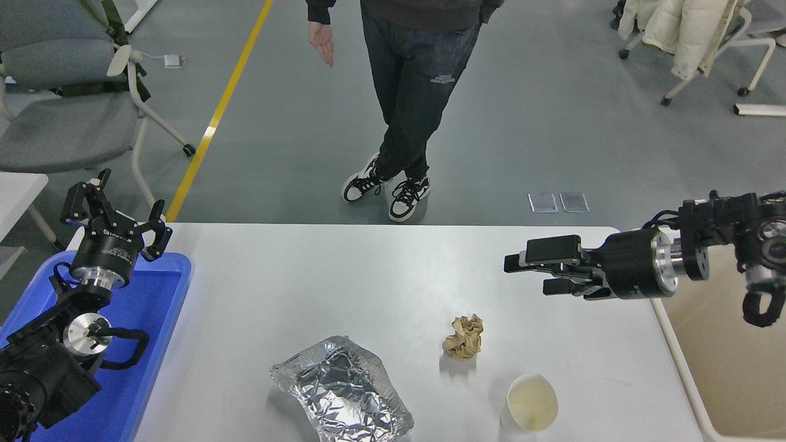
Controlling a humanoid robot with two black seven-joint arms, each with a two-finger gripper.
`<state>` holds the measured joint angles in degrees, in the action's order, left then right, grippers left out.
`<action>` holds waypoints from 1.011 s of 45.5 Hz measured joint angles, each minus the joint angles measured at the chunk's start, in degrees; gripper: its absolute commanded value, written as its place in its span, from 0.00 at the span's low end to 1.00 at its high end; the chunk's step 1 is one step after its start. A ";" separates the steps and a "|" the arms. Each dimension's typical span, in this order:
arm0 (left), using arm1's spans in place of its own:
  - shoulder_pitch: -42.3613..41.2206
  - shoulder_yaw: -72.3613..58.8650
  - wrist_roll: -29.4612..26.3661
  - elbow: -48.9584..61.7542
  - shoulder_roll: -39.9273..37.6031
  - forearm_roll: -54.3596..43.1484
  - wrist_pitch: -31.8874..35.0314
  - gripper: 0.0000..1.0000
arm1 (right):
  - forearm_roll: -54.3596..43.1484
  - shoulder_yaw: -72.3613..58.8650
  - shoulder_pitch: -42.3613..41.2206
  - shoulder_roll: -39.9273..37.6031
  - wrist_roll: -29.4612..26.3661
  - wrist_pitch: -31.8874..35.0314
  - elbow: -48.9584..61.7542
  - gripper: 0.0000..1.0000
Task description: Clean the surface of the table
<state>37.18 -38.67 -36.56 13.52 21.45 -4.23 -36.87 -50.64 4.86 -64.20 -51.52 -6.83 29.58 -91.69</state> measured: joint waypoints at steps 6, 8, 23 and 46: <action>0.00 0.00 0.00 0.00 0.00 0.01 -0.01 1.00 | -6.35 -4.19 -0.85 0.72 0.25 0.36 -0.03 0.99; 0.00 0.00 0.00 0.00 0.00 0.01 -0.01 1.00 | -8.11 -5.39 -1.11 0.88 0.38 0.42 -0.05 0.99; 0.00 0.00 0.00 -0.01 0.00 0.01 -0.04 1.00 | -15.14 -10.50 -2.05 1.84 0.73 0.61 0.01 0.99; 0.00 0.00 0.00 -0.03 0.00 0.02 -0.11 1.00 | -20.71 -12.68 0.61 1.45 0.93 -1.48 0.42 0.99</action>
<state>37.18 -38.67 -36.56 13.49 21.44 -4.22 -36.98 -71.35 -7.82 -63.59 -50.07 -5.91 28.10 -91.27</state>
